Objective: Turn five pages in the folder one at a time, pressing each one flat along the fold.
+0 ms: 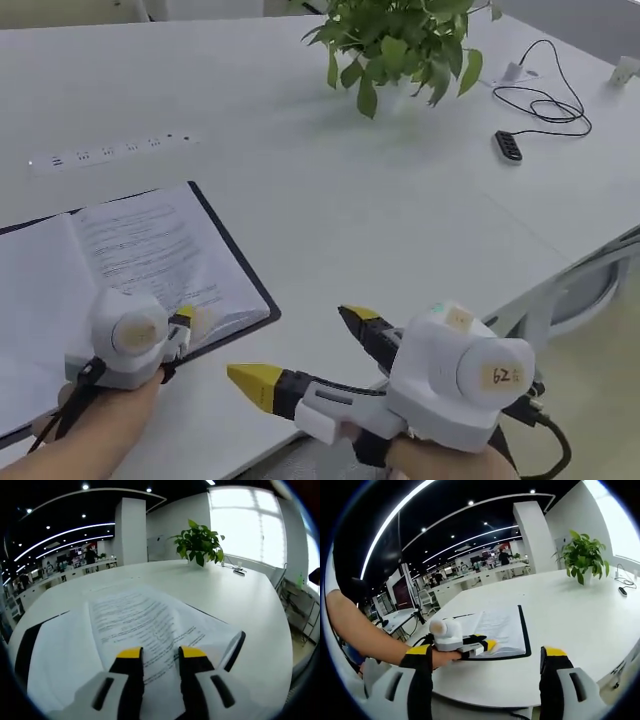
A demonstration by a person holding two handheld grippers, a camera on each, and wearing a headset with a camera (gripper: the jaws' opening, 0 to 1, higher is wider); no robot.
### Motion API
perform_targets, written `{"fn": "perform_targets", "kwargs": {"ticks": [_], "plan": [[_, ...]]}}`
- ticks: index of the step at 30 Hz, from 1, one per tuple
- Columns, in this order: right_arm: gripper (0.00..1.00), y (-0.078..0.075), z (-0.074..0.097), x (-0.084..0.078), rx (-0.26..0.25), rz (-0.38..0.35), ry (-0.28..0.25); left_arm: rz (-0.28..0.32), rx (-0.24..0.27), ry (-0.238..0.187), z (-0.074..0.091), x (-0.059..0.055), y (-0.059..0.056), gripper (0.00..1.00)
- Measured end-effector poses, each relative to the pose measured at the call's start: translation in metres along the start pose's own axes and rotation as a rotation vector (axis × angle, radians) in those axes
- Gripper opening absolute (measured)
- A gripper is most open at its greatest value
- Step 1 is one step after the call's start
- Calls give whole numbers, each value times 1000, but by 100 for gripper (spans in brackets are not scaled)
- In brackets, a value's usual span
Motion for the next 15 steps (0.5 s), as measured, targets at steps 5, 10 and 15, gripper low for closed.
{"fn": "perform_targets", "kwargs": {"ticks": [5,10,15], "plan": [[87,-5,-7,5,36,-27,15,20,9,3,1,1,2,22],[81,-10,-27,0,88,-65,105,52,21,5,1,1,7,17],[80,-20,-58,-4,121,-35,175,47,16,2,0,0,6,17]]}}
Point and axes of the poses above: the centre of the closed fingertips' face, and the gripper's own axes: z roughly backward along the fingers, y roughly to its left, x roughly out of its top, the point moved 1 cm from there along z, roughly backward along the fingers, and after that the axes turned 2 degrees about -x, right-handed, at the moved point
